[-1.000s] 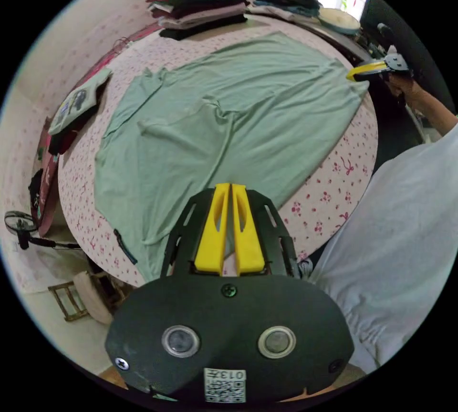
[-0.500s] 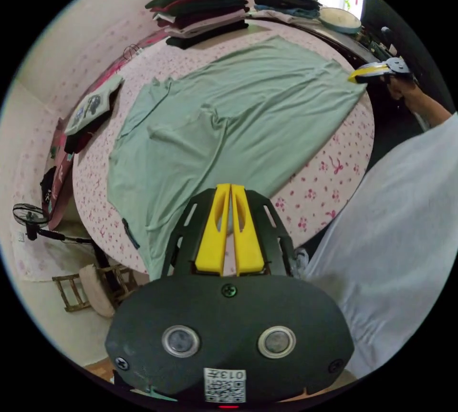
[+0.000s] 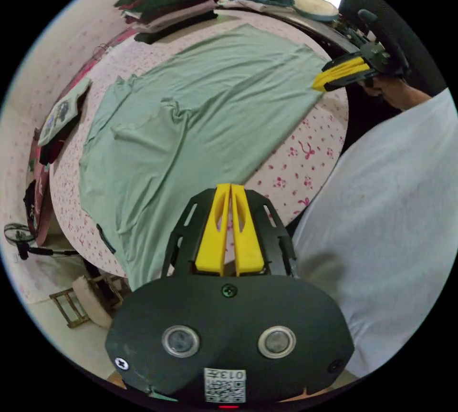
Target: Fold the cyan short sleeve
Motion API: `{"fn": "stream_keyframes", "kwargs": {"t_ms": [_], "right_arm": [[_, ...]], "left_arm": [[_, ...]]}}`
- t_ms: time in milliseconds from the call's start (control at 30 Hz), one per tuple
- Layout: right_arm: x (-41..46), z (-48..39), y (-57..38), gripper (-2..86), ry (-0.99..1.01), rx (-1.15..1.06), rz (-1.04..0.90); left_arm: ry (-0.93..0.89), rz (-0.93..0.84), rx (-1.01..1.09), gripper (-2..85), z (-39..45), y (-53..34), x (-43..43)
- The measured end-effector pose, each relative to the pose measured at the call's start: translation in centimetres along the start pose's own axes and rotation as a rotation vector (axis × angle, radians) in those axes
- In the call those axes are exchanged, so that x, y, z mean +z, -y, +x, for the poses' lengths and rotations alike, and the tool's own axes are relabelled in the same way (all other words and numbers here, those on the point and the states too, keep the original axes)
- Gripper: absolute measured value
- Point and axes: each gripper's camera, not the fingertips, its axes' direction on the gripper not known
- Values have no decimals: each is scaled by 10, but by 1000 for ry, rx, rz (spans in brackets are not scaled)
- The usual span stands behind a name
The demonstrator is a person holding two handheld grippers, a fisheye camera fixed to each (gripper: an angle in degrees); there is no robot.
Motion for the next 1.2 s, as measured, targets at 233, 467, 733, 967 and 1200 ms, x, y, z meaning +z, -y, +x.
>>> {"fn": "stream_keyframes", "kwargs": {"t_ms": [233,467,733,967,1200], "right_arm": [[40,-42,30,2,68,-188,-148],[27,-41,28,2,101,-214,-102],[59,-92,100,2,222,-413,-74],[71,-114,116,4,264,-499,-62],[80,-105,119,16,294,-452,-77]], "left_arm": [[-24,-88,-99,-3,-43,-44,21],[68,-50,-67,-3,-34,-65,7],[103,-88,-122,-3,-62,-75,22],[56,-80,-127,-1,-64,-83,6],[-11,-33,-106,2,-72,-64,2]]}}
